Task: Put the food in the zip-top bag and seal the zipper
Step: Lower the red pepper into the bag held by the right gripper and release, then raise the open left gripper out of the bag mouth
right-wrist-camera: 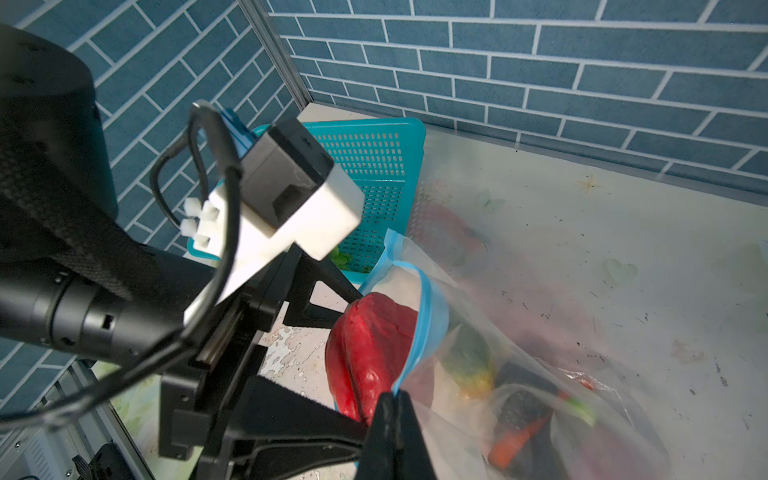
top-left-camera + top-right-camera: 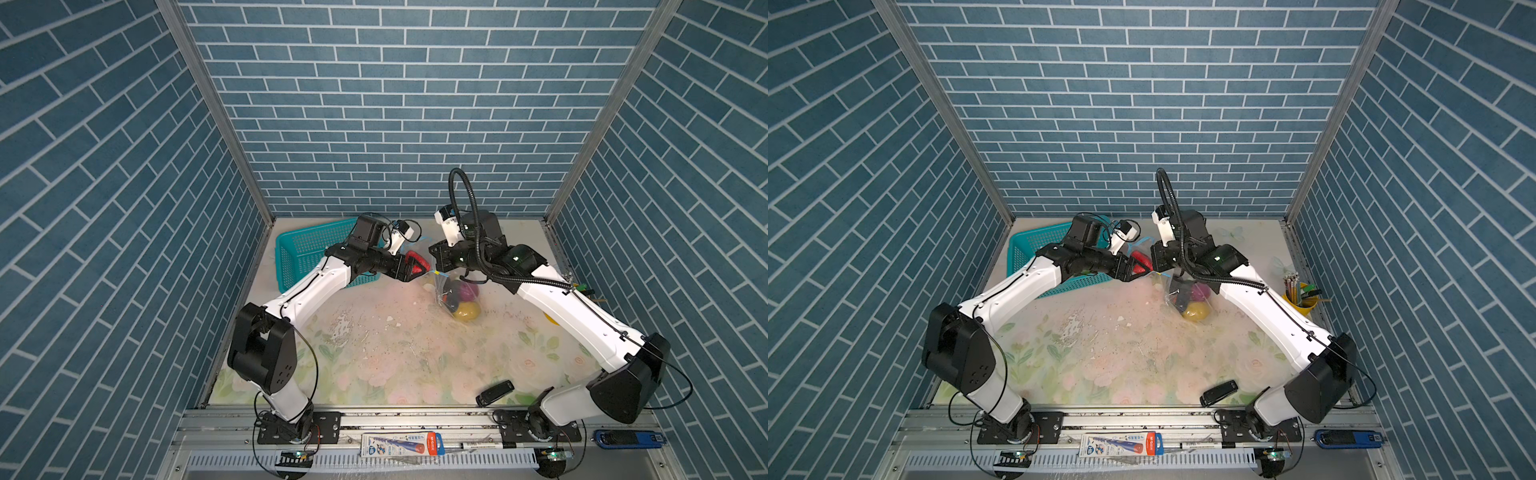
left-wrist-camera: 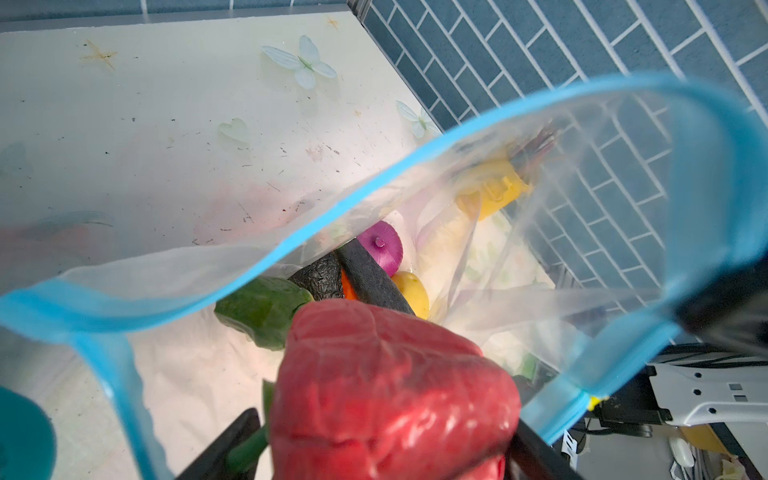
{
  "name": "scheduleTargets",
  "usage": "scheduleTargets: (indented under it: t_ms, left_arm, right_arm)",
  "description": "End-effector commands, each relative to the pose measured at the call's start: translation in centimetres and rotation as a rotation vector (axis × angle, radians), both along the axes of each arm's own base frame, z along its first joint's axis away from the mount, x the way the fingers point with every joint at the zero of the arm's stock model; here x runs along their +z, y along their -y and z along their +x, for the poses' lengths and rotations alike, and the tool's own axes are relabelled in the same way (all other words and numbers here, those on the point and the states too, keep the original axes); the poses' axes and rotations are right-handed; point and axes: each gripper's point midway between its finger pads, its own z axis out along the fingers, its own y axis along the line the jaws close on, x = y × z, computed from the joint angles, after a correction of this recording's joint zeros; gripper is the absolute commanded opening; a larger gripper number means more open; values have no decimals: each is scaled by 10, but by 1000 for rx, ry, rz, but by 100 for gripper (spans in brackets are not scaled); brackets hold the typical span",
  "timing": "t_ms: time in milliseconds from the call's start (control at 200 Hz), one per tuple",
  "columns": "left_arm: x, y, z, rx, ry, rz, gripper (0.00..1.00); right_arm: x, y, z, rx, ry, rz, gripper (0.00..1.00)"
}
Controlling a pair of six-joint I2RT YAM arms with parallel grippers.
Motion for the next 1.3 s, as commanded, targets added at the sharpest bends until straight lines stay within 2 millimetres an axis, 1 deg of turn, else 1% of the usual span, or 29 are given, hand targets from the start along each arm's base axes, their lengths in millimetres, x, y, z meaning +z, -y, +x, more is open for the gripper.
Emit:
scheduleTargets:
  t_ms: [0,340,490,820,1000,1105,1220,1295]
  left_arm:
    - [2,0,2,6,-9,13,88]
    - [4,0,4,8,-11,7,90]
    - [4,-3,6,30,-7,14,97]
    - [8,-1,8,35,-2,-2,98]
    - [20,-4,11,71,12,-17,96]
    - [28,-15,15,120,-2,-33,92]
    - [30,-30,18,182,-29,-63,87]
    - [30,-35,17,208,-49,-76,83]
  right_arm:
    - [13,-2,-1,9,31,21,0]
    - [16,-3,0,11,32,21,0]
    - [17,-3,0,11,33,21,0]
    - [16,-2,-1,10,32,19,0]
    - [18,0,-2,10,37,16,0]
    - [20,8,0,-17,57,-2,0]
    - [24,15,1,-39,70,-8,0]
    - [24,17,2,-45,71,-5,0]
